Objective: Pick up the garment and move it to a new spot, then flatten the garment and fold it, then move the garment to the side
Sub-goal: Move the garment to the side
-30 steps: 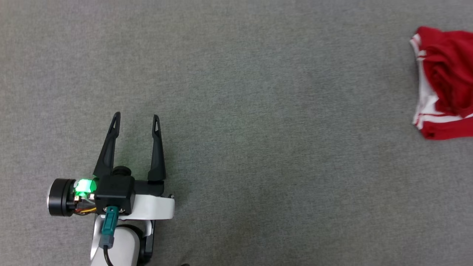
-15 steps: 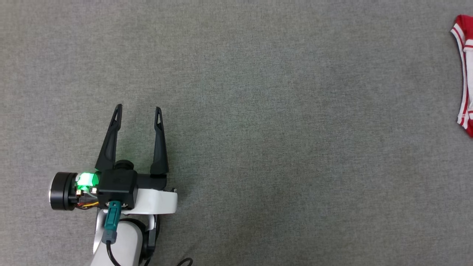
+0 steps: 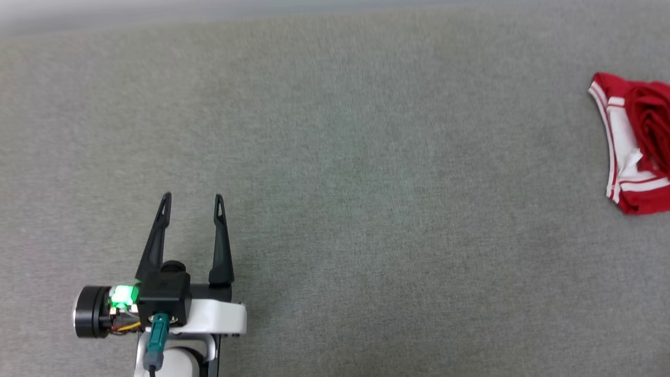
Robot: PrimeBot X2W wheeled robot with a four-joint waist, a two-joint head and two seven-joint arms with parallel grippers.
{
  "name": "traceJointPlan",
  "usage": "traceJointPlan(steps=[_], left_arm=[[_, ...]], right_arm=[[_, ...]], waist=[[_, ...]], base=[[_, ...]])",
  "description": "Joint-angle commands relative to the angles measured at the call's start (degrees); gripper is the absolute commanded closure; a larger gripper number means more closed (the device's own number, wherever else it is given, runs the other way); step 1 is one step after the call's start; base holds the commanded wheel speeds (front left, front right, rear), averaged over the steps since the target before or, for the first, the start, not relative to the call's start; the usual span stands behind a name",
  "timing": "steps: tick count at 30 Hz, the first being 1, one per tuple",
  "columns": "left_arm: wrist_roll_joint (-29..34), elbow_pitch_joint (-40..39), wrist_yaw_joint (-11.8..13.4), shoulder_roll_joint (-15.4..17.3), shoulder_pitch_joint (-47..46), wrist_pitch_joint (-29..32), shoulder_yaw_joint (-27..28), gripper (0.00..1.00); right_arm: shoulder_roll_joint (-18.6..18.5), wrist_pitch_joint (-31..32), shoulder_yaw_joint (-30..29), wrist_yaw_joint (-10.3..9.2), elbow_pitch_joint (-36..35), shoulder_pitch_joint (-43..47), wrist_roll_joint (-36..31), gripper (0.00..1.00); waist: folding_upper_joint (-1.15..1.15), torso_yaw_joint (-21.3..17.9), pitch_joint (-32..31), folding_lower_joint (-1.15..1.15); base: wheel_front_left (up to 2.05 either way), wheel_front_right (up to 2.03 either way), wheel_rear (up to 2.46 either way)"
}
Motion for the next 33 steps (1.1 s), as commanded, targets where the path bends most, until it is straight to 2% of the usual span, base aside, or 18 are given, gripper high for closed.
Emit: traceJointPlan(steps=[1,3,4,6,10,14,17,24,33], left_arm=[[0.0,0.1,0.1,0.0,0.6,-0.1,0.3,0.0],[-0.4,0.5,0.0,-0.2,1.9,-0.1,0.3,0.0],[-0.4,0.5,0.0,-0.2,1.9,-0.1,0.3,0.0],[-0.4,0.8,-0.1,-0.2,2.6,-0.1,0.4,0.0],[-0.6,1.2,-0.1,-0.2,4.4,-0.1,0.7,0.0],[-0.9,1.6,-0.1,-0.3,6.1,-0.1,1.2,0.0],[-1.1,1.9,-0.3,-0.5,7.2,-0.1,1.4,0.0],[-1.2,2.8,-0.8,-0.7,9.0,-0.1,1.6,0.0],[-1.3,3.5,-1.3,-1.2,10.3,-0.1,1.8,0.0]], right_arm=[[1.2,-0.4,-0.3,-0.07,-0.3,1.2,-0.7,0.0],[4.2,-3.1,-5.9,-0.08,-4.5,3.5,-5.1,0.0],[4.2,-3.1,-5.9,-0.08,-4.5,3.5,-5.1,0.0],[8.0,-3.5,-9.9,-0.08,-8.7,6.3,-8.0,0.0],[15.2,-3.7,-16.5,-0.08,-21.5,14.6,-12.2,0.0],[22.3,-3.7,-18.6,-0.07,-31.2,23.3,-14.5,0.0],[26.6,-3.7,-18.4,-0.07,-35.2,28.7,-14.9,0.0],[34.1,-3.7,-16.5,-0.07,-38.4,37.9,-14.9,0.0],[38.0,-3.7,-17.2,-0.07,-37.2,45.6,-12.3,0.0]], waist=[[0.0,0.4,-2.0,0.01],[0.0,1.2,-4.3,0.01],[0.0,1.2,-4.3,0.01],[0.0,1.9,-5.7,0.01],[0.0,3.0,-8.2,0.01],[0.0,4.0,-10.7,0.01],[0.0,4.9,-12.4,0.01],[0.0,6.0,-15.0,0.01],[0.0,5.9,-17.5,0.01]], base=[[0.0,0.0,0.0],[0.0,0.0,0.0],[0.0,0.0,0.0],[0.0,0.0,0.0],[0.0,0.0,0.0],[0.0,0.0,0.0],[0.0,0.0,0.0],[0.0,0.0,0.0],[0.0,0.0,0.0]])
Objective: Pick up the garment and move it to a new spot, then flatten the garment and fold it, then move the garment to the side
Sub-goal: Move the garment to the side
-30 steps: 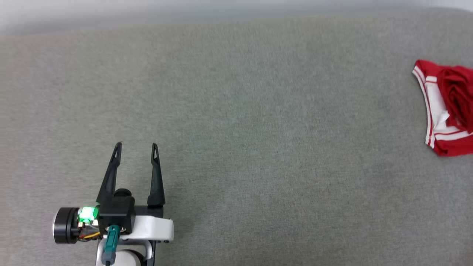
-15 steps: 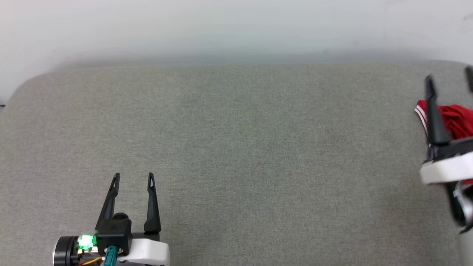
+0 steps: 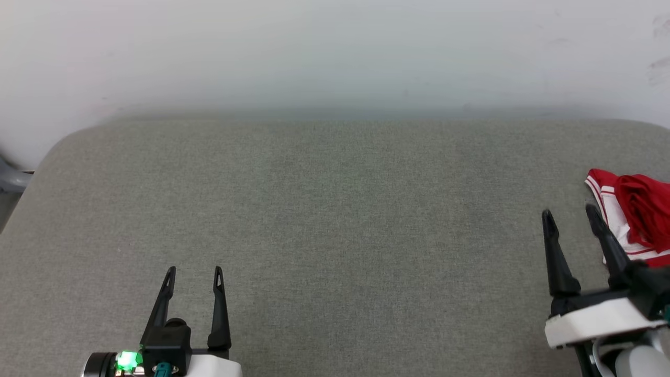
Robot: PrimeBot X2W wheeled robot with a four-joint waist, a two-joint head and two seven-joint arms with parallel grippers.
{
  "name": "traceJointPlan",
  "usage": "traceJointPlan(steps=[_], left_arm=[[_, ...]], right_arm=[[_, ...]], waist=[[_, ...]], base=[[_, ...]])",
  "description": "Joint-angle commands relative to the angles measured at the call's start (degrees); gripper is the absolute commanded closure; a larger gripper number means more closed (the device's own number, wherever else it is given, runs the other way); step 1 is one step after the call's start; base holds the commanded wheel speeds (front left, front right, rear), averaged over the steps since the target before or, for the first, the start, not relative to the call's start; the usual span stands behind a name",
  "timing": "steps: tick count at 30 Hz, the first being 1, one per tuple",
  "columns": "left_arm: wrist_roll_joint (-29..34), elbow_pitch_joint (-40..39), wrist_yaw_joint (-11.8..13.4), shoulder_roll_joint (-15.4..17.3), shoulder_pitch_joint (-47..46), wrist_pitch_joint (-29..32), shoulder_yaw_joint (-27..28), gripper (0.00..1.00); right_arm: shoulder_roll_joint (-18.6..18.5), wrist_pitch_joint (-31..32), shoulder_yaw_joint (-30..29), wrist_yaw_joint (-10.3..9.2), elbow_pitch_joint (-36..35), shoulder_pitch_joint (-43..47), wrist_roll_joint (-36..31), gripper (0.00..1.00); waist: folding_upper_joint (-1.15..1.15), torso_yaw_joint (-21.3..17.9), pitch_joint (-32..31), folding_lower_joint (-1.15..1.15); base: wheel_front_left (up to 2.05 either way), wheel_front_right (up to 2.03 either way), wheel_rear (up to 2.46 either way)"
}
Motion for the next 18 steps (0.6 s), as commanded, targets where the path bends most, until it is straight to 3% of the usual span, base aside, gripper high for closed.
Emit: traceJointPlan(steps=[1,18], left_arm=[[-0.3,0.0,-0.2,-0.2,0.4,-0.1,0.2,0.0],[-1.1,0.7,-2.3,-0.9,2.7,-0.1,0.8,0.0]], right_arm=[[0.3,-0.1,-0.5,-0.07,0.0,1.2,0.2,0.0],[2.6,-0.1,-0.8,-0.06,-4.1,11.2,1.3,0.0]], waist=[[0.0,0.0,-0.5,0.01],[0.0,-0.3,-3.0,0.01]], base=[[0.0,0.0,0.0],[0.0,0.0,0.0]])
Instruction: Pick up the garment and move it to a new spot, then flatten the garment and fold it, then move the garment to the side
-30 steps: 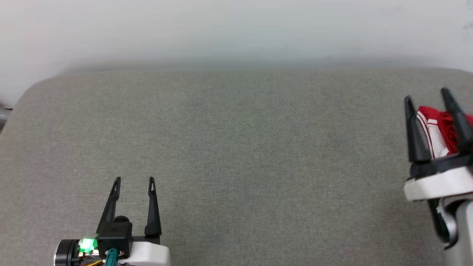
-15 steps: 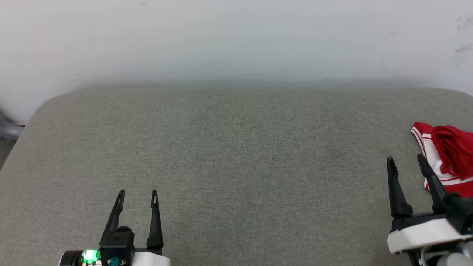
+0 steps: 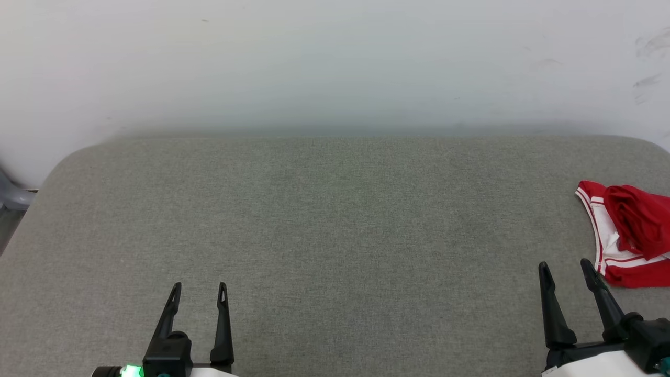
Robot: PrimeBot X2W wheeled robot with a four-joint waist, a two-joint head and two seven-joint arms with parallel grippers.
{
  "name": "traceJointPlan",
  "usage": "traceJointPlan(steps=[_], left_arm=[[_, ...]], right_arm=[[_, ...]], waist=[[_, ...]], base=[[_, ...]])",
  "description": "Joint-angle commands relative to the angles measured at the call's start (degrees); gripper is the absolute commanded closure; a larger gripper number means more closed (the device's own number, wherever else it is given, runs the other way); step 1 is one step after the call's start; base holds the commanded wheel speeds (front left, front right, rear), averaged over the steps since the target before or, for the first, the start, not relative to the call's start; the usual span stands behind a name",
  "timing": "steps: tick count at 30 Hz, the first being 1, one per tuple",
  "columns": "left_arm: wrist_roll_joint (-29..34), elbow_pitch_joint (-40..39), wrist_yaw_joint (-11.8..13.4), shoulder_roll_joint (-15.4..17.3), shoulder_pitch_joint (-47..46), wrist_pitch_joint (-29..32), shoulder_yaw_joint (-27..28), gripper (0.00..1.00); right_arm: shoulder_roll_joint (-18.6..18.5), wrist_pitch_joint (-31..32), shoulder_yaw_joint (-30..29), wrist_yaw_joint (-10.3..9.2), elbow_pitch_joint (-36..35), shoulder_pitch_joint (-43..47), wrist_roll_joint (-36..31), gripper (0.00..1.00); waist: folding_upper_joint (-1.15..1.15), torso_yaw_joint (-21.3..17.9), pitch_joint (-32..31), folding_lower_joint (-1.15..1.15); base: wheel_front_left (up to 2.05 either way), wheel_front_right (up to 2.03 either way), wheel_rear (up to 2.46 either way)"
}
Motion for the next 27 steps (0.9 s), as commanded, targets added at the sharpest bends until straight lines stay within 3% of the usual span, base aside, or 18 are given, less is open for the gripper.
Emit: traceJointPlan(steps=[1,13,14,18,27], left_arm=[[-0.1,0.0,-0.1,-0.1,0.5,-0.1,0.2,0.0],[0.1,-0.2,-1.3,-0.4,0.8,-0.1,0.5,0.0],[0.0,0.0,-1.3,-0.5,0.4,0.0,0.5,1.0],[-0.9,1.6,-1.5,-0.8,1.1,0.2,0.4,1.0],[-11.4,2.4,-3.0,-0.6,-0.3,2.0,1.3,1.0]], right_arm=[[0.3,-0.1,0.0,-0.05,-0.3,1.0,0.4,0.0],[1.0,-0.1,-0.6,-0.05,0.5,2.1,0.8,0.0],[0.7,0.0,-0.5,0.01,0.6,1.8,0.2,1.0],[0.7,0.3,-0.3,0.01,2.4,1.9,1.0,1.0],[0.8,2.6,-0.5,0.01,3.4,0.4,10.3,1.0]], waist=[[0.0,0.0,-0.1,0.0],[0.0,-0.1,-0.4,0.0],[0.0,-0.1,-0.4,0.01],[0.0,-0.1,-0.4,0.01],[0.0,-0.1,-0.2,0.01]], base=[[0.0,0.0,0.0],[0.0,0.0,0.0],[0.0,0.0,0.0],[0.0,0.0,0.0],[0.0,0.0,0.0]])
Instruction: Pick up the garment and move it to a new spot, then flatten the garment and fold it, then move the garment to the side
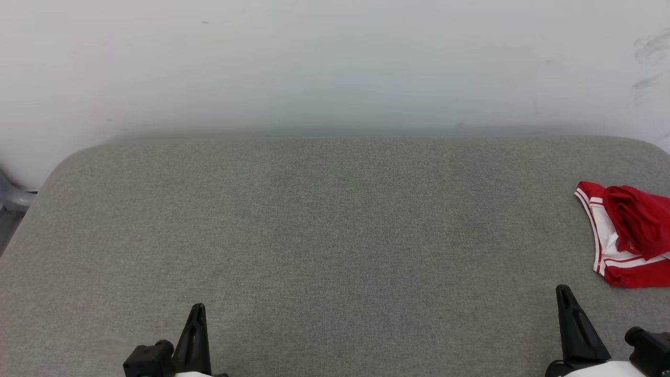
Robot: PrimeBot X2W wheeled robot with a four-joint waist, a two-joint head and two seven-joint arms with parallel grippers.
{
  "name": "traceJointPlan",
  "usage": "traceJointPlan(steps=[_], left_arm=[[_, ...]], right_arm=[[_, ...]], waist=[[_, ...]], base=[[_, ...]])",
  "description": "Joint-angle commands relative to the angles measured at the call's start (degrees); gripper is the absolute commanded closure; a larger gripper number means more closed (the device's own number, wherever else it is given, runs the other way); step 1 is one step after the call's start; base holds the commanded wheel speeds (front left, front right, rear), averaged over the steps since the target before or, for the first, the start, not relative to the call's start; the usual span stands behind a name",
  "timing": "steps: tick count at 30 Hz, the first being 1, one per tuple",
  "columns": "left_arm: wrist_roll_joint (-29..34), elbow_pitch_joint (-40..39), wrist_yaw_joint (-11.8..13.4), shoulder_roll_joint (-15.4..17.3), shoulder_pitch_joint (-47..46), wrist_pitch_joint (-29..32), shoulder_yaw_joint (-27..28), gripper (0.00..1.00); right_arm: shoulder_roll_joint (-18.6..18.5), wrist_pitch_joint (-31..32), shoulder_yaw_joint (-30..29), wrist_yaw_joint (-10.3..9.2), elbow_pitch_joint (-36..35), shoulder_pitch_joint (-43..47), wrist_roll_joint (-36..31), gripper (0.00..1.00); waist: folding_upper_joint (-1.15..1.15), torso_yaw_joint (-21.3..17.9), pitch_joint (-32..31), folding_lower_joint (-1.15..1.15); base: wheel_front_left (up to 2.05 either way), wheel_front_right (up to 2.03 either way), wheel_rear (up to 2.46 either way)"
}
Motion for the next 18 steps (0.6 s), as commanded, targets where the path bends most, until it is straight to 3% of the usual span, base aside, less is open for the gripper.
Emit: traceJointPlan(steps=[1,18], left_arm=[[-1.8,-0.7,-0.4,0.2,-1.6,0.2,0.4,1.0],[-20.3,1.9,-3.7,0.3,-4.7,3.6,2.1,1.0]], right_arm=[[0.0,0.3,-0.2,0.0,-0.6,-1.6,1.7,1.0],[0.3,4.3,-0.7,-0.01,1.3,-4.4,18.3,1.0]], waist=[[0.0,0.0,0.0,0.0],[0.0,-0.1,0.3,0.0]], base=[[0.0,0.0,0.0],[0.0,0.0,0.0]])
